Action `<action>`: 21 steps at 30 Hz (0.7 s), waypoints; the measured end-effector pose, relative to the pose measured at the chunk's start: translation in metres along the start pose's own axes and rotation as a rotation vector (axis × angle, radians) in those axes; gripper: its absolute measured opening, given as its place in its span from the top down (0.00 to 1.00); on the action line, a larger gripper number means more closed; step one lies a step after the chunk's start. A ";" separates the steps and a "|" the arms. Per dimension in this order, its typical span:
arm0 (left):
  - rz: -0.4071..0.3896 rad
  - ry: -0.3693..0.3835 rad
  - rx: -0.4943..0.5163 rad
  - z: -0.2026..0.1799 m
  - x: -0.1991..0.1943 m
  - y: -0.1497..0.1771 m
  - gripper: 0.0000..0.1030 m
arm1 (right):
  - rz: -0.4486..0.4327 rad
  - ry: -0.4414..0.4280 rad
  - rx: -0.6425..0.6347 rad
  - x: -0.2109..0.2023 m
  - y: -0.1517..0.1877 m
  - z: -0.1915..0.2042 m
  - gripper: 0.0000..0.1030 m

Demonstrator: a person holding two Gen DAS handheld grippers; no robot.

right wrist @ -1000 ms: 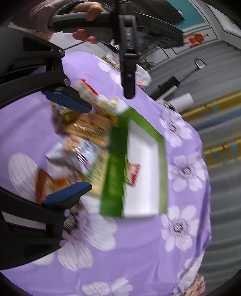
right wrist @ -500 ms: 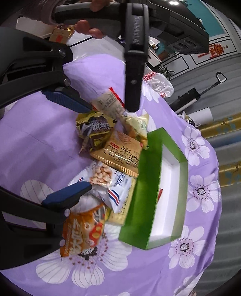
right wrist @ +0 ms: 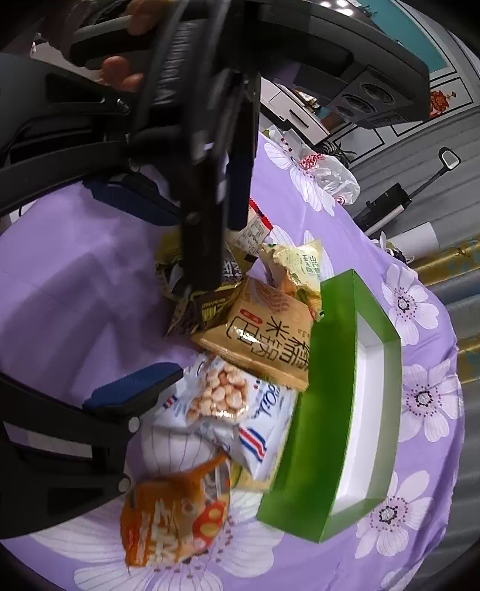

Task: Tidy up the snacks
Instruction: 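Move the left gripper to the yellow-black sesame bag and grasp it, then lift the yellow-black bag with the left gripper toward the green box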

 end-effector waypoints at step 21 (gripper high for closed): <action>0.055 0.003 0.042 -0.015 0.021 0.014 0.53 | 0.040 -0.011 -0.018 0.022 0.001 -0.002 0.49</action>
Point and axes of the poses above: each gripper's, at about its wrist camera, not at the fingertips, and x roughly the way its jaws point, z to its left, y to its underside, the point moved 10 cm from there along x, roughly the way its jaws point, and after that the axes turned 15 degrees about -y, right-handed, at the moved point
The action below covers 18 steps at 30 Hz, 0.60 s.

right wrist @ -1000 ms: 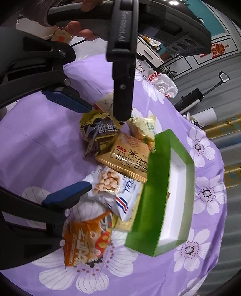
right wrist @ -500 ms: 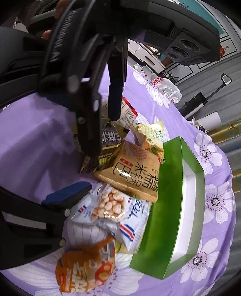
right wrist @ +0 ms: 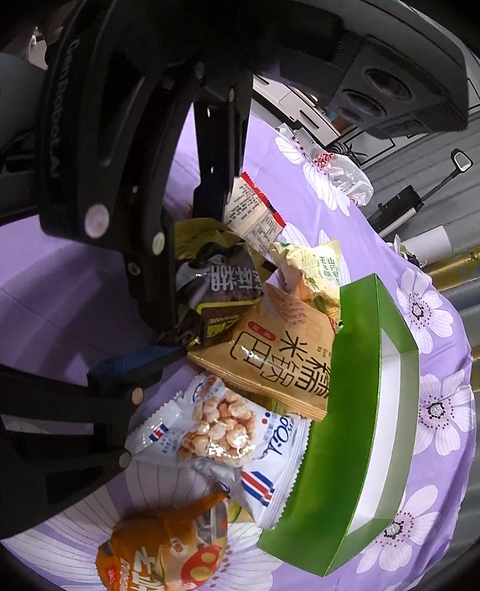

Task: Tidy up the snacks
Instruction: 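Lift the yellow-black bag with the left gripper toward the green box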

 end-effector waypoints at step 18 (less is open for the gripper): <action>-0.104 -0.041 0.042 -0.008 -0.034 -0.007 0.54 | -0.085 -0.015 -0.056 -0.024 -0.013 0.018 0.55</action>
Point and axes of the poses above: each gripper's, at about its wrist camera, not at the fingertips, and x roughly the way its jaws point, z to its left, y to its underside, the point moved 10 cm from there along x, roughly the way its jaws point, and after that the axes turned 15 degrees about -y, right-handed, at the moved point
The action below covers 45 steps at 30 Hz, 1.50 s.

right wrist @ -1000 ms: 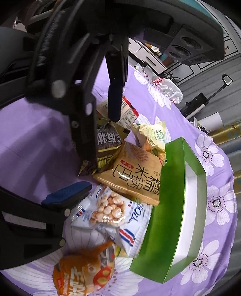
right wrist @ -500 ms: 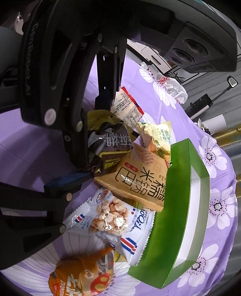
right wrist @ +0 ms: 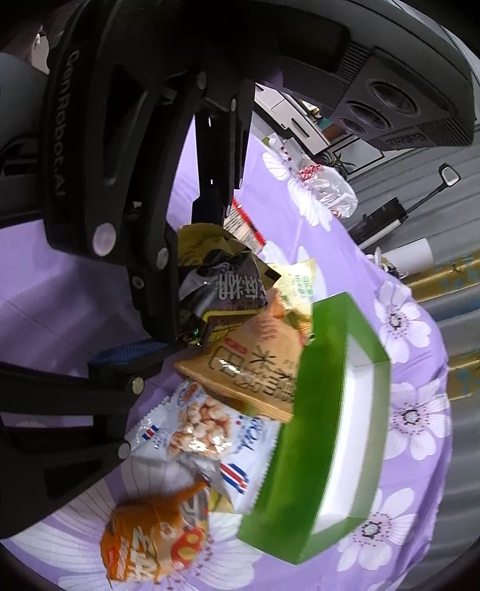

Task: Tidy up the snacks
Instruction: 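Lift the yellow-black bag with the left gripper toward the green box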

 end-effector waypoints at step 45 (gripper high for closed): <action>-0.161 -0.009 0.126 -0.046 -0.037 -0.063 0.54 | -0.171 0.097 -0.064 -0.060 -0.050 -0.012 0.55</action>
Point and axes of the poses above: each gripper's, at about its wrist camera, not at the fingertips, and x roughly the way its jaws point, z to its left, y to its underside, the point moved 10 cm from there along x, roughly the way its jaws point, and after that the axes turned 15 degrees about -y, right-handed, at the moved point
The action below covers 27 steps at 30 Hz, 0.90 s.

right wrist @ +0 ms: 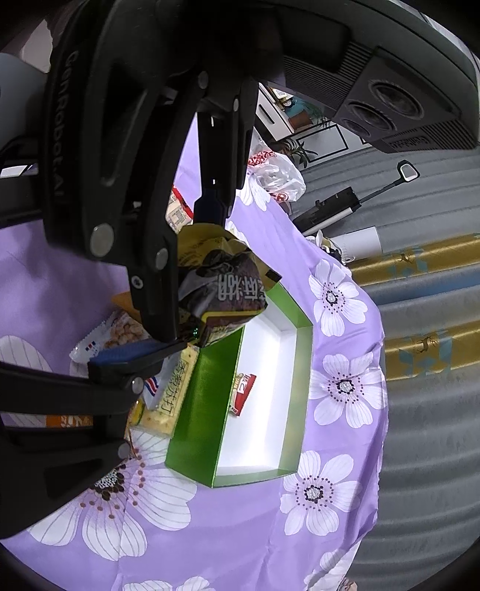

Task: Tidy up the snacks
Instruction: 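Lift the yellow-black bag with the left gripper toward the green box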

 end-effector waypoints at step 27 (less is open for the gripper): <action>-0.002 0.000 0.010 -0.005 0.005 -0.009 0.54 | -0.005 0.011 0.006 0.000 -0.002 -0.006 0.55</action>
Point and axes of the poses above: each gripper's, at about its wrist camera, not at the fingertips, and x roughly the way its jaws point, z to its left, y to its underside, the point moved 10 cm from there along x, roughly the way its jaws point, and after that the axes turned 15 degrees about -y, right-handed, at the moved point
